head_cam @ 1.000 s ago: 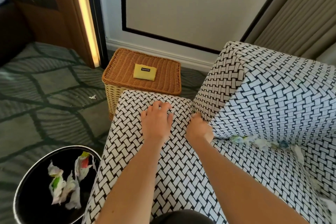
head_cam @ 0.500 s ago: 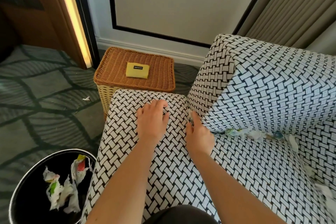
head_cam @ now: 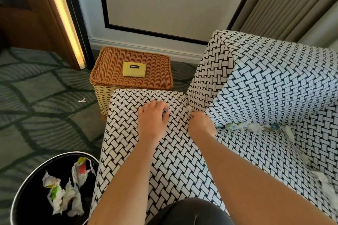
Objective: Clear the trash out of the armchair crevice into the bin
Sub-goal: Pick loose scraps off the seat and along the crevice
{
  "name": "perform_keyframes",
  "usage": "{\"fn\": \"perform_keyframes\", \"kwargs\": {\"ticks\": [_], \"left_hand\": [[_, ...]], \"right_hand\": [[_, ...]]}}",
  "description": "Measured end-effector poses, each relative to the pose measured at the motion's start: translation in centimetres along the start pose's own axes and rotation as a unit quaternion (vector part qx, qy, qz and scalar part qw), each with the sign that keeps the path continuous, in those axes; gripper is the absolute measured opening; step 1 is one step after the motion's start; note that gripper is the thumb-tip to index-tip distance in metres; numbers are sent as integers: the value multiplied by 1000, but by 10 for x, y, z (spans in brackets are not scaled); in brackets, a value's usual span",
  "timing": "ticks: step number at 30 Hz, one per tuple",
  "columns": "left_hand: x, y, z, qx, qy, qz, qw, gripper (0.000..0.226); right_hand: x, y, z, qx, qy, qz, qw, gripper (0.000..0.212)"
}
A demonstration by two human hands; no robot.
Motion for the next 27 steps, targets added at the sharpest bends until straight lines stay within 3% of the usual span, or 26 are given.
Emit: {"fn": "perform_keyframes", "kwargs": {"ticks": [5, 10, 14, 18, 23, 27], "left_hand": [[1, -1, -5, -23, 0, -10, 1000, 15], [1, -1, -7, -30, -14, -15, 999, 15], [1, -2, -7, -29, -12, -5, 999, 16], [3, -3, -5, -32, -11, 8, 999, 15], [5, -5, -2, -14, -14, 17, 1000, 12], [1, -3, 0, -10, -30, 11, 999, 6]], "right_hand": [[1, 2, -8, -110, 51, 27, 992, 31], [-1, -5, -8, -127, 67, 63, 988, 35], [-2, -15, -3, -102, 75, 124, 984, 23], [-2, -17, 3, -31, 117, 210, 970, 26], [-19, -21, 16, 121, 204, 275, 932, 17], [-36, -28, 14, 145, 283, 308, 897, 13]]}}
Point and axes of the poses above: each hand's wrist, its own x-axis towards the middle knuckle, its own y-axis out of the back of the hand, z = x × y, the point moved 3 cm from there along x, towards the middle knuckle, and after that the axes turned 11 degrees about y, right-handed, at the moved point
